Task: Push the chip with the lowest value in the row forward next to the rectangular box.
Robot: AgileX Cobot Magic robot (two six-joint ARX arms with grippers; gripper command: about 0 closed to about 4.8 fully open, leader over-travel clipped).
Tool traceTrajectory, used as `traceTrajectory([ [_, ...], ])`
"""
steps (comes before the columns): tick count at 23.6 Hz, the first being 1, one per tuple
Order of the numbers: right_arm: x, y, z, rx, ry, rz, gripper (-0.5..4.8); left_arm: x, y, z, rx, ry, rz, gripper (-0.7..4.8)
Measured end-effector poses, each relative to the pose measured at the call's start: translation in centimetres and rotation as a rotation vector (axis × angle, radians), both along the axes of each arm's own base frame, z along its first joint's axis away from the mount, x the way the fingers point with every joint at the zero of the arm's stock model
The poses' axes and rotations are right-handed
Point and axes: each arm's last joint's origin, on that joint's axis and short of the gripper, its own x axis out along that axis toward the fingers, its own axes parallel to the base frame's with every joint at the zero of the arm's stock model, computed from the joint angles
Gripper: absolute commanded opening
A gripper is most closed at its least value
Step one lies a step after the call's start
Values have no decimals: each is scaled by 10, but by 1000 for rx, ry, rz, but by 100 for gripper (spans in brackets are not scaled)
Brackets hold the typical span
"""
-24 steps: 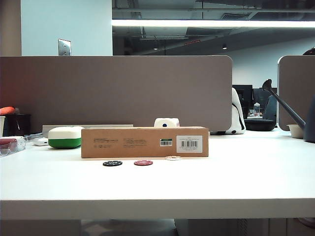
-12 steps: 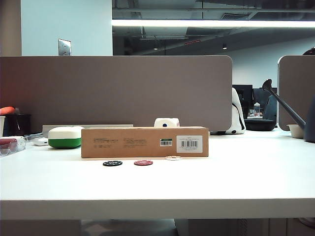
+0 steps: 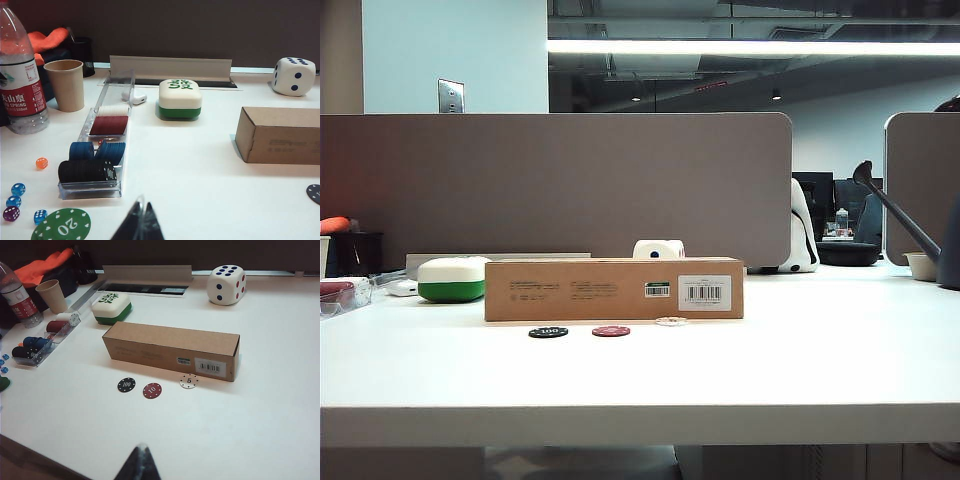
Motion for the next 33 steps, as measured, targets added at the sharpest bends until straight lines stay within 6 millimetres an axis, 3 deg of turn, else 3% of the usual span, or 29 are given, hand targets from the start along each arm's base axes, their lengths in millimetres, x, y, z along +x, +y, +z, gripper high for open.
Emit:
traceTrajectory([
  [13, 0, -1, 0, -49, -28, 15, -9, 0, 0, 0, 0, 0, 0, -5],
  [18, 4, -23, -10, -71, -137, -106, -9, 0, 0, 0, 0, 0, 0, -5],
  [21, 18, -38, -41, -61, -191, -291, -9, 0, 0, 0, 0, 1, 0, -5],
  [22, 27, -47, -61, -39, -212, -368, -9, 0, 0, 0, 0, 1, 0, -5],
  [27, 44, -64, -110, -14, -219, -388, -9, 0, 0, 0, 0, 1, 0, -5],
  [33, 40, -74, -134, 14, -254, -345, -9, 0, 0, 0, 0, 2, 0, -5],
])
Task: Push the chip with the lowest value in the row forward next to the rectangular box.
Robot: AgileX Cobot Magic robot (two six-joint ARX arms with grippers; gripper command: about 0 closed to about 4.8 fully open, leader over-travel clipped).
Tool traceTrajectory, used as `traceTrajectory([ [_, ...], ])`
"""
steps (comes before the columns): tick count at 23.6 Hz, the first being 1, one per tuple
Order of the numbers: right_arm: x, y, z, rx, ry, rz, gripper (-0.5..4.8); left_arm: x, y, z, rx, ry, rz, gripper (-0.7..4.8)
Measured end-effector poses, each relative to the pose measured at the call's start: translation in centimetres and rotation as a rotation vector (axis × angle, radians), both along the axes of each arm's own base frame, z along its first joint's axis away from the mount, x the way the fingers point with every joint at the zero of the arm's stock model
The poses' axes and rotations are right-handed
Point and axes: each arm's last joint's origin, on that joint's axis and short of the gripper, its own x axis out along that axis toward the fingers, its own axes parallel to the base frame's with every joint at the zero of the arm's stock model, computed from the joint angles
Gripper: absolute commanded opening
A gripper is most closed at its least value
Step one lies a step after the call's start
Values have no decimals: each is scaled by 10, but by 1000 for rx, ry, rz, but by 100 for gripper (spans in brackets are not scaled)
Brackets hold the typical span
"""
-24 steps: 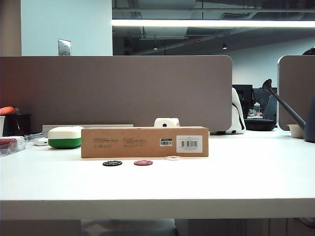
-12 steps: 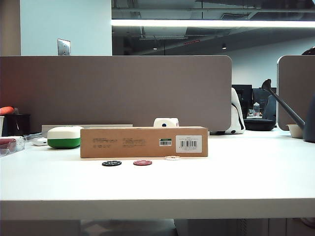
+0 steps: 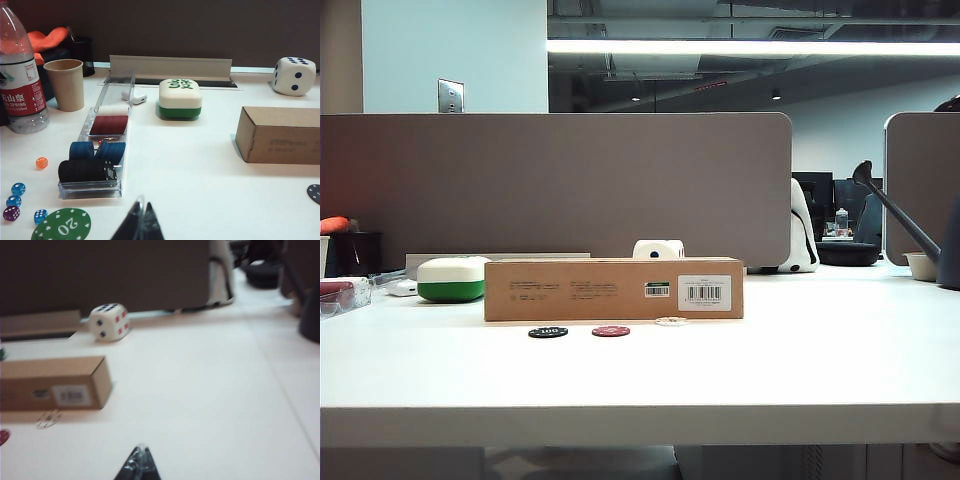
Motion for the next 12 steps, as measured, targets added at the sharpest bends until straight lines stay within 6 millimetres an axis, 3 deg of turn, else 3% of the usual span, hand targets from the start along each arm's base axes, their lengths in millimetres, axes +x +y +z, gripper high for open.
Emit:
traceTrajectory([
  [12, -14, -22, -10, 0, -29, -150, -9, 0, 0, 0, 0, 0, 0, -5],
])
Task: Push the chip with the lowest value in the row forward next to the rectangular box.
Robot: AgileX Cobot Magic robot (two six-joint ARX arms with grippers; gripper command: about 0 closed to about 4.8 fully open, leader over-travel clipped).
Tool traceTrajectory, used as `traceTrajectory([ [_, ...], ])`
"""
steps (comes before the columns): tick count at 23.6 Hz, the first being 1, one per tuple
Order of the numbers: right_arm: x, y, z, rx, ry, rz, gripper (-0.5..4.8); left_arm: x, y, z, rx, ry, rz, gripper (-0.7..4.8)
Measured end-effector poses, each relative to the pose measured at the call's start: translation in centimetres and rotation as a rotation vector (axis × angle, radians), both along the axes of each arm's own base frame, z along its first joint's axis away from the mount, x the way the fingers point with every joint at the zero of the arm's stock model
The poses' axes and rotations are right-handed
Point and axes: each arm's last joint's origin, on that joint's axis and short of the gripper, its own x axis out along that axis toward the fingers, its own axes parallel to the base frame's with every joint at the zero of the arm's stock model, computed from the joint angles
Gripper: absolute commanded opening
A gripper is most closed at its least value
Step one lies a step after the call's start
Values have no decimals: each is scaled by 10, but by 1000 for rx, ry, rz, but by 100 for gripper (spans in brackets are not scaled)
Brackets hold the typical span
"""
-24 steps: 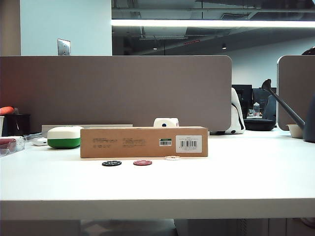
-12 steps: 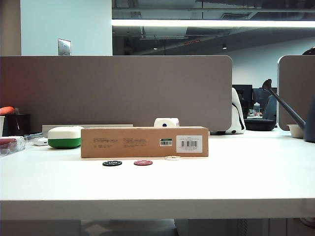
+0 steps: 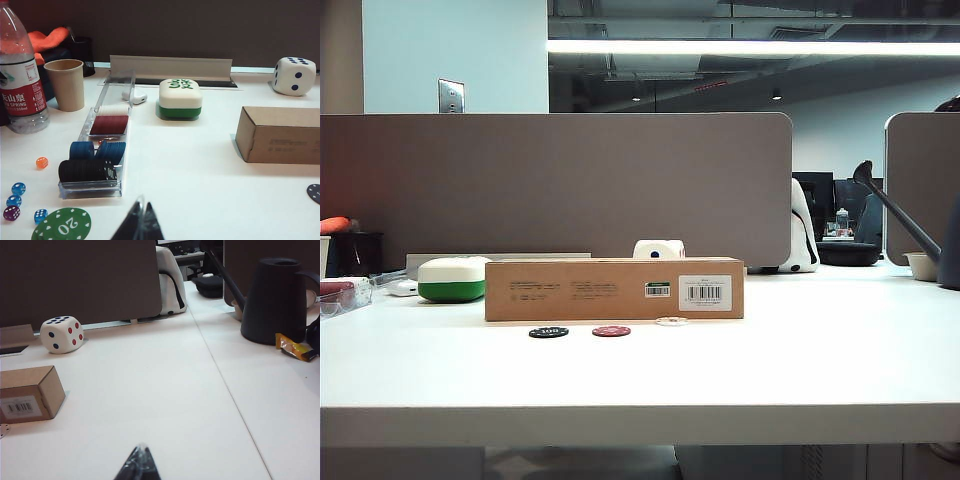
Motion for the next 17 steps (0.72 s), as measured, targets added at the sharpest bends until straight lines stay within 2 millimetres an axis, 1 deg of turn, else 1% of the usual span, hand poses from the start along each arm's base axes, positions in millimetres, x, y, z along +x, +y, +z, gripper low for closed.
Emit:
traceTrajectory([
  [2, -3, -2, -2, 0, 8, 0, -9, 0, 0, 0, 0, 0, 0, -5],
  [8, -3, -3, -6, -2, 52, -7, -9, 0, 0, 0, 0, 0, 0, -5],
  [14, -3, -3, -6, -72, 52, -6, -9, 0, 0, 0, 0, 0, 0, -5],
  [17, -3, -3, -6, -74, 52, -5, -9, 0, 0, 0, 0, 0, 0, -5],
])
